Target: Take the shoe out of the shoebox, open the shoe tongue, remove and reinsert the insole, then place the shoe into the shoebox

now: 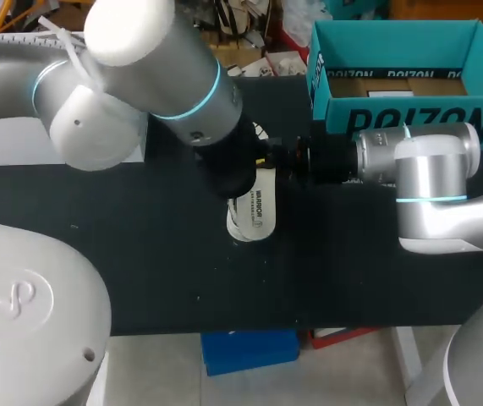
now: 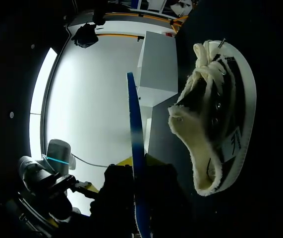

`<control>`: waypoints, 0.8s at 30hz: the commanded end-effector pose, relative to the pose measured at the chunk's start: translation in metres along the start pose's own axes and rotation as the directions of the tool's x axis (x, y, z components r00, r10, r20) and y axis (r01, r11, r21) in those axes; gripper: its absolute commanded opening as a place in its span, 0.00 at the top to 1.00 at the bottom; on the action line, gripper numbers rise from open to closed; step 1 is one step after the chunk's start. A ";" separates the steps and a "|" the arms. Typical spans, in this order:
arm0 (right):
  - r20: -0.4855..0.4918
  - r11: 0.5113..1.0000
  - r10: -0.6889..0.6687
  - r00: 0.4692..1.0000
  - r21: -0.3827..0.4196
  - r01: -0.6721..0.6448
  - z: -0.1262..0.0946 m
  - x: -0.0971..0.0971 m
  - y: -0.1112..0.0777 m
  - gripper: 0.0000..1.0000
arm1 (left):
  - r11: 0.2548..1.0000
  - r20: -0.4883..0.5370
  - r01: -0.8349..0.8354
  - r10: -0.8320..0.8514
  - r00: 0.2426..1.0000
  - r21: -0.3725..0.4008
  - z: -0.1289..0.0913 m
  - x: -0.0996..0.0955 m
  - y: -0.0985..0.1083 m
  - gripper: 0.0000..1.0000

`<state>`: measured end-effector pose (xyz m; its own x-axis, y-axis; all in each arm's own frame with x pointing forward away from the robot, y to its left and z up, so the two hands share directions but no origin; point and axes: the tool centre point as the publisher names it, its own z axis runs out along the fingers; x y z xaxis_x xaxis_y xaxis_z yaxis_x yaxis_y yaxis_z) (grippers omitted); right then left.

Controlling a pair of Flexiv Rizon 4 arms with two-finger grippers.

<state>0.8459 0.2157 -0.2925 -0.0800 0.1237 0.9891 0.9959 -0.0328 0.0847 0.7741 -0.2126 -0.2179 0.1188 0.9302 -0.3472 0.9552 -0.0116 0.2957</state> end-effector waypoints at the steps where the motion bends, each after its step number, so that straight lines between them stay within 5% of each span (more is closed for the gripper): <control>1: 0.002 1.000 0.000 1.000 -0.002 0.000 0.001 0.000 -0.001 1.00 | 1.000 -0.364 -0.001 -0.006 0.931 -0.018 -0.004 -0.002 -0.005 0.00; 16: 0.002 1.000 0.000 1.000 -0.002 0.000 0.001 0.000 -0.001 1.00 | 1.000 -0.364 -0.001 -0.006 0.931 -0.018 -0.004 -0.002 -0.005 0.00; 24: 0.002 1.000 0.000 1.000 -0.002 0.000 0.001 0.000 -0.001 1.00 | 1.000 -0.266 0.018 -0.017 0.964 0.004 0.001 -0.006 0.003 0.00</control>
<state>0.8458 0.2155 -0.2923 -0.0800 0.1241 0.9890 0.9959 -0.0326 0.0847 0.7715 -0.2212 -0.2111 0.0187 0.9957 -0.0907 0.9570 0.0085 0.2900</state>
